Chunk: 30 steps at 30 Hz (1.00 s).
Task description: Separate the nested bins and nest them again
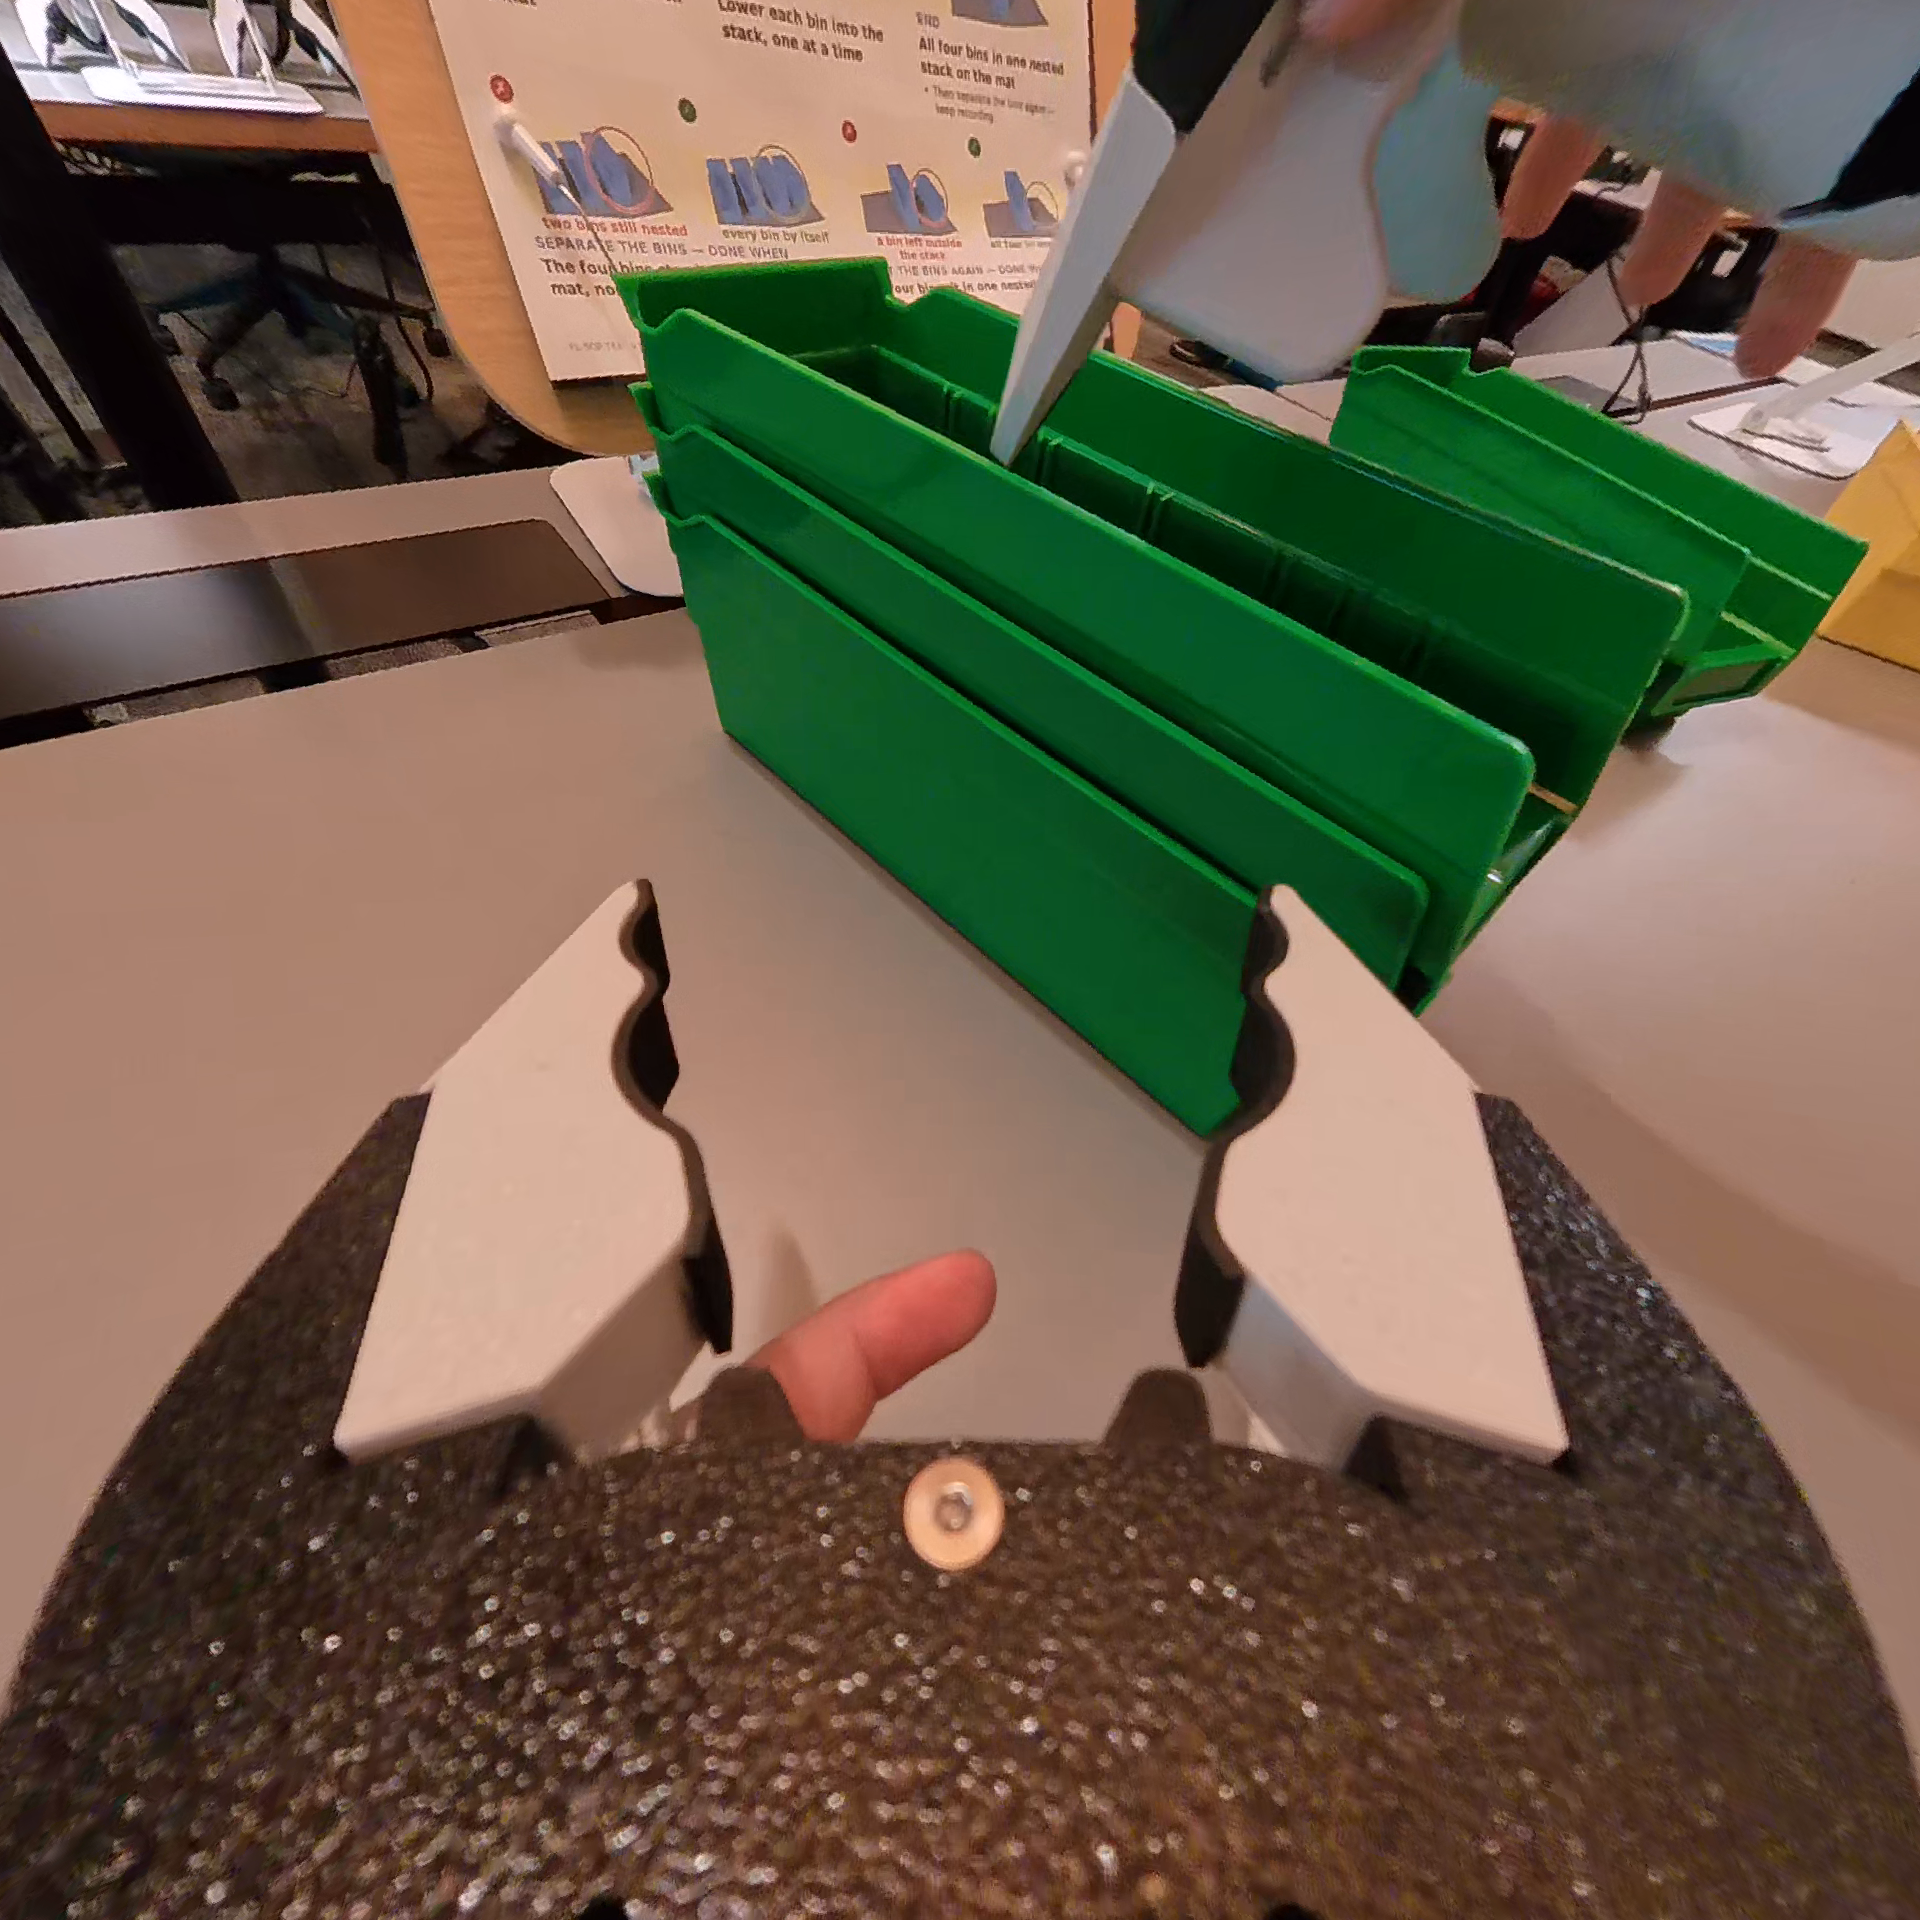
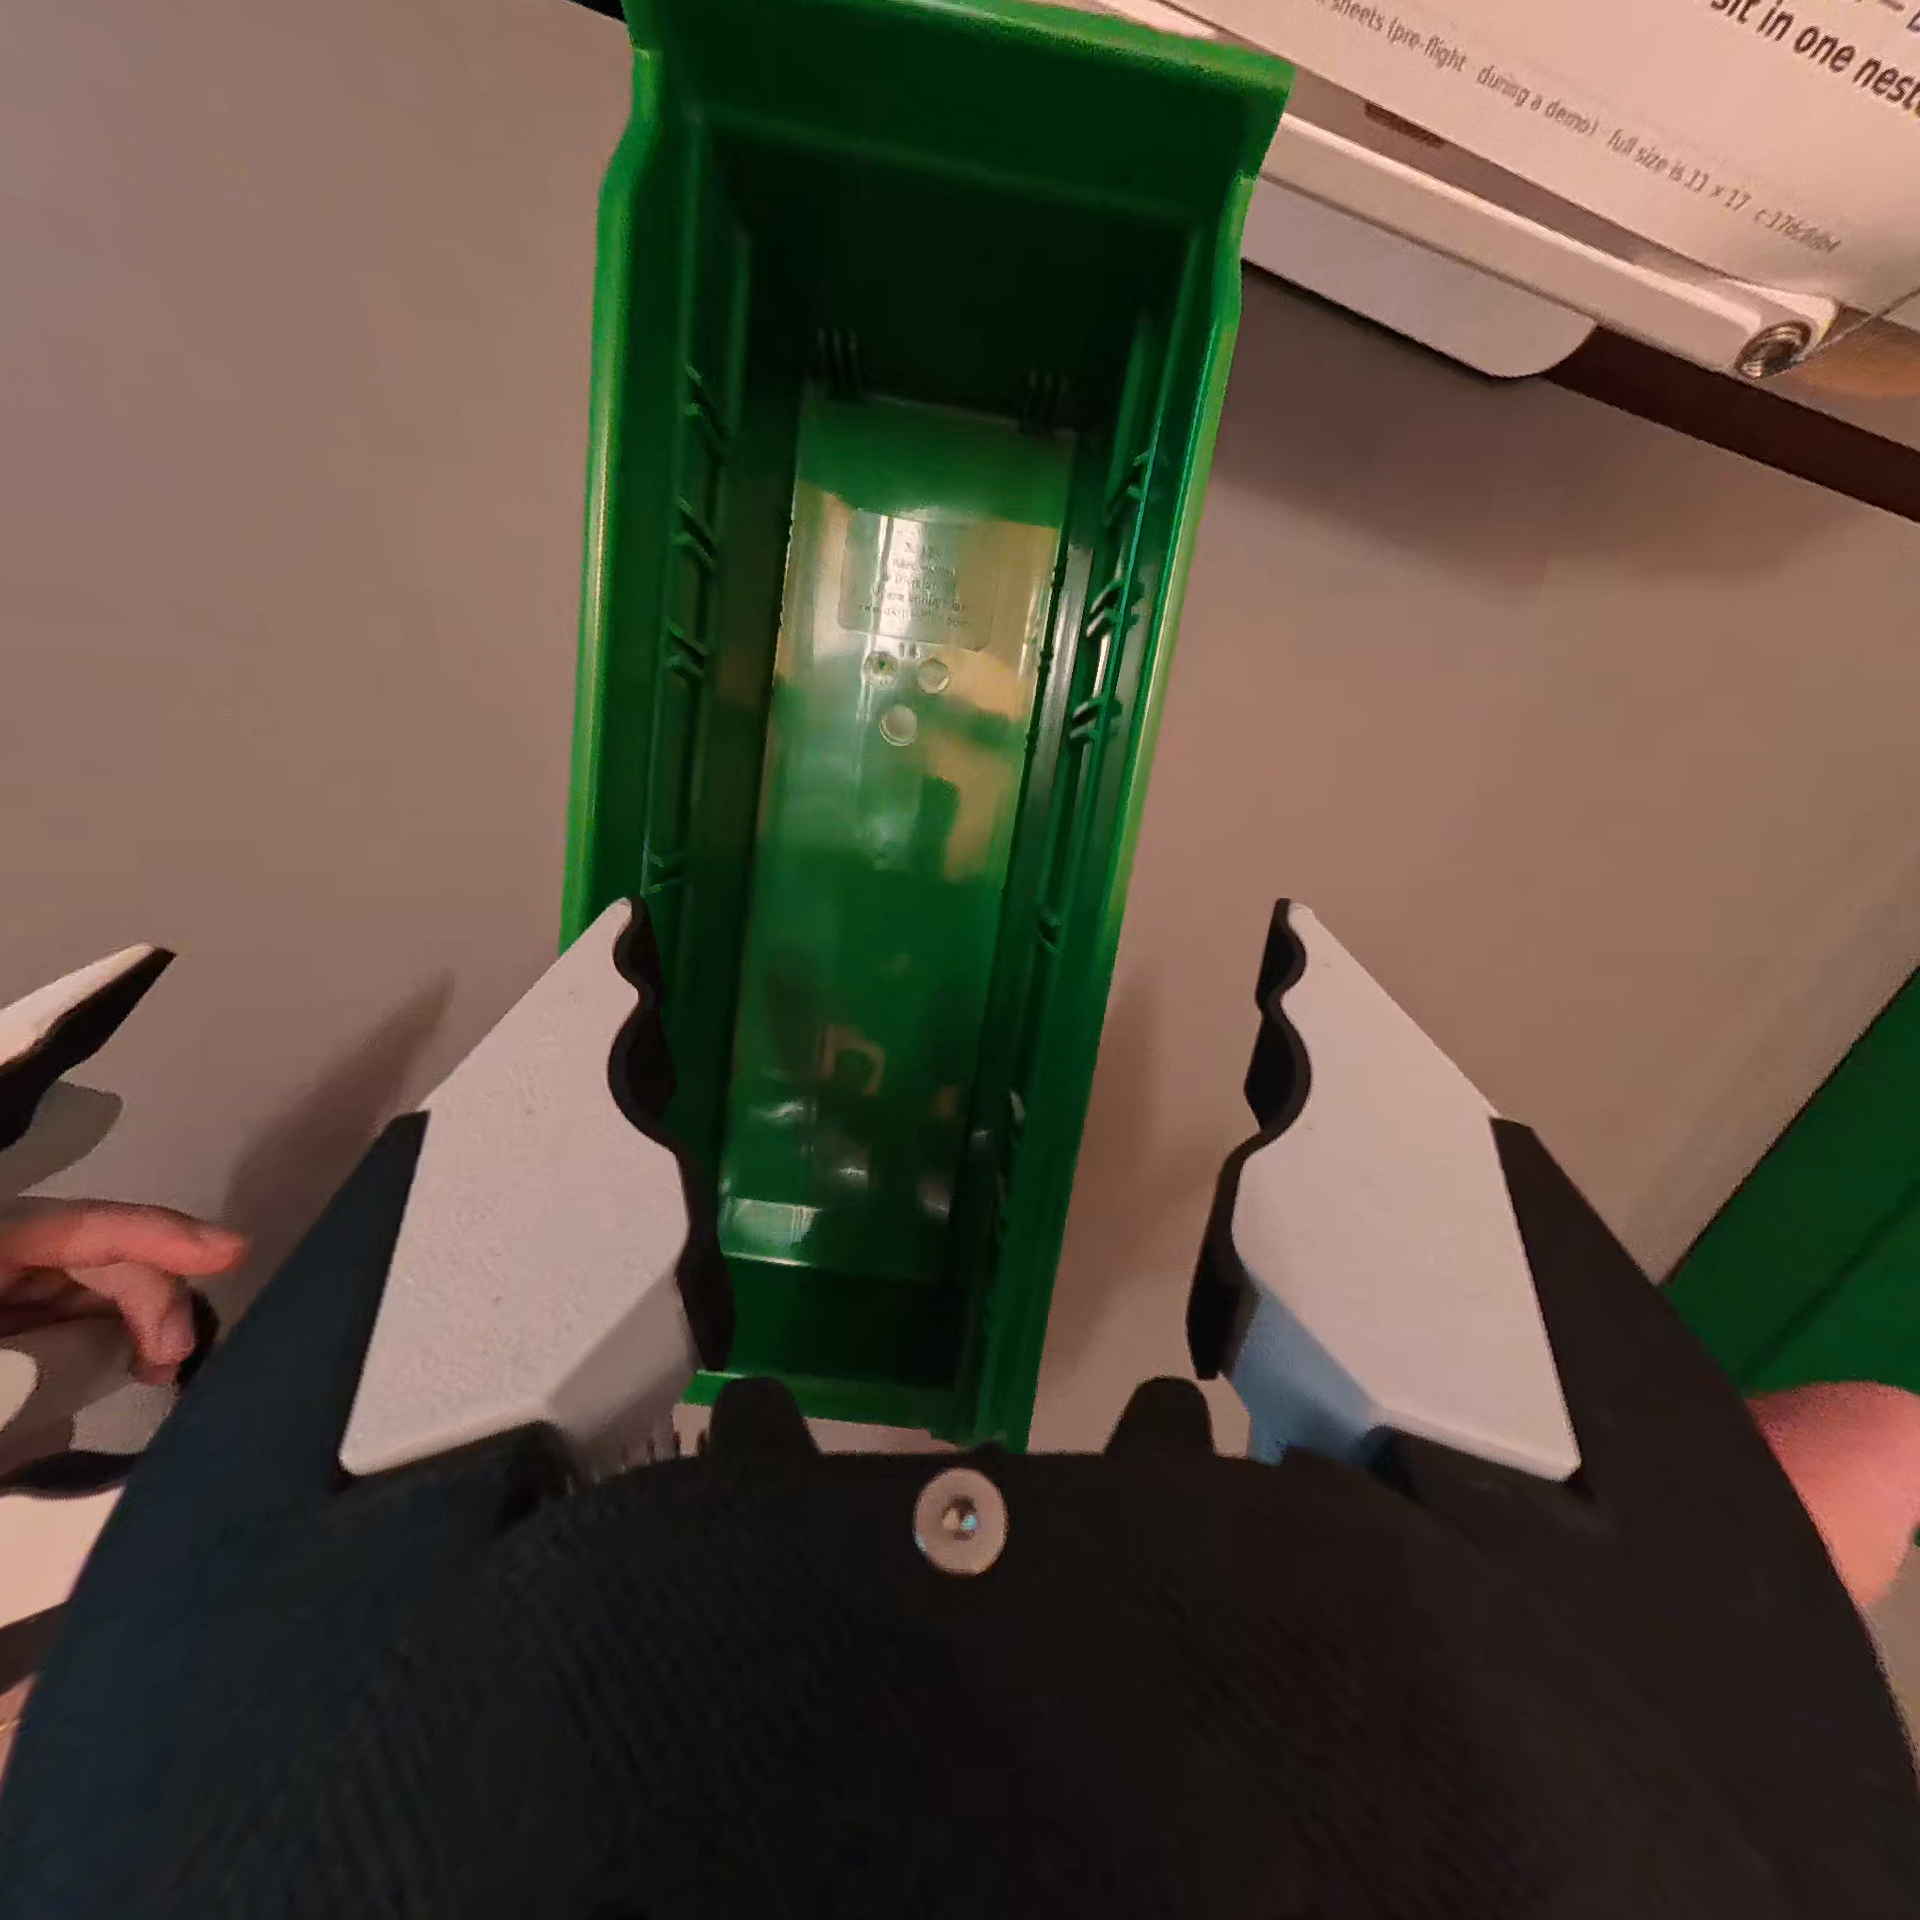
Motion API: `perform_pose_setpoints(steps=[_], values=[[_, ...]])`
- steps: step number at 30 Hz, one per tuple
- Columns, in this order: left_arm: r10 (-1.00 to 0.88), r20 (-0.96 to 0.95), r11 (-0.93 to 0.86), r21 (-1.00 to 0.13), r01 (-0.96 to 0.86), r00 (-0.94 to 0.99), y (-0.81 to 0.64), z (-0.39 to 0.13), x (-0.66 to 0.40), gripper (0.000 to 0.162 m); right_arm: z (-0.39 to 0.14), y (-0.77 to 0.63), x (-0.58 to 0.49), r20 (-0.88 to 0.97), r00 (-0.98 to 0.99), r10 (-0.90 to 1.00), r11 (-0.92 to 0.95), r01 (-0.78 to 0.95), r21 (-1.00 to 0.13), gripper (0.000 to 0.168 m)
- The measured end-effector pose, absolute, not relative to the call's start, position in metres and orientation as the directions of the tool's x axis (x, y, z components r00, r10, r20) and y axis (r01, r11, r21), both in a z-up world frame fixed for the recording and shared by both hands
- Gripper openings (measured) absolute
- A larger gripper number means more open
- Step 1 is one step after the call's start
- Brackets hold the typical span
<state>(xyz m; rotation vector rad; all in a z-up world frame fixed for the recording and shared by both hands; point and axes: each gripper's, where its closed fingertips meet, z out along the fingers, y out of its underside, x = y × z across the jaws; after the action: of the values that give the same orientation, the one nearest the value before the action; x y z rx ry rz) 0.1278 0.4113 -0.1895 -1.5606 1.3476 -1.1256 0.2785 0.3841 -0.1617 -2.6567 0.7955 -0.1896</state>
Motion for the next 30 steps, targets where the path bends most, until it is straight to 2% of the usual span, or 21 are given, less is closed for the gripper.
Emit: perform_pose_setpoints(steps=[7, 13, 18, 25, 30], values=[[-0.994, 0.103, -0.108, -0.939, -0.328, 0.032, 0.404, -0.192, 0.131, 0.109, -0.169, 0.385, 0.270, -0.047, 0.842, -0.537, -0.780, -0.516, -0.354, 0.112], [-0.995, 0.094, -0.098, -0.941, -0.324, 0.027, 0.400, -0.190, 0.132, 0.109, -0.169, 0.385, 0.258, -0.145, 0.823, -0.549, -0.759, -0.563, -0.326, 0.097], [-0.996, 0.090, -0.093, -0.943, -0.320, 0.026, 0.401, -0.188, 0.131, 0.109, -0.151, 0.392, 0.253, -0.200, 0.821, -0.535, -0.743, -0.569, -0.353, 0.107], [-0.995, 0.100, -0.103, -0.943, -0.316, 0.027, 0.401, -0.187, 0.130, 0.109, -0.157, 0.390, 0.253, -0.131, 0.820, -0.557, -0.756, -0.566, -0.330, 0.108], [-0.995, 0.094, -0.096, -0.945, -0.312, 0.022, 0.400, -0.185, 0.129, 0.109, -0.167, 0.392, 0.249, -0.062, 0.839, -0.540, -0.792, -0.532, -0.298, 0.119]])
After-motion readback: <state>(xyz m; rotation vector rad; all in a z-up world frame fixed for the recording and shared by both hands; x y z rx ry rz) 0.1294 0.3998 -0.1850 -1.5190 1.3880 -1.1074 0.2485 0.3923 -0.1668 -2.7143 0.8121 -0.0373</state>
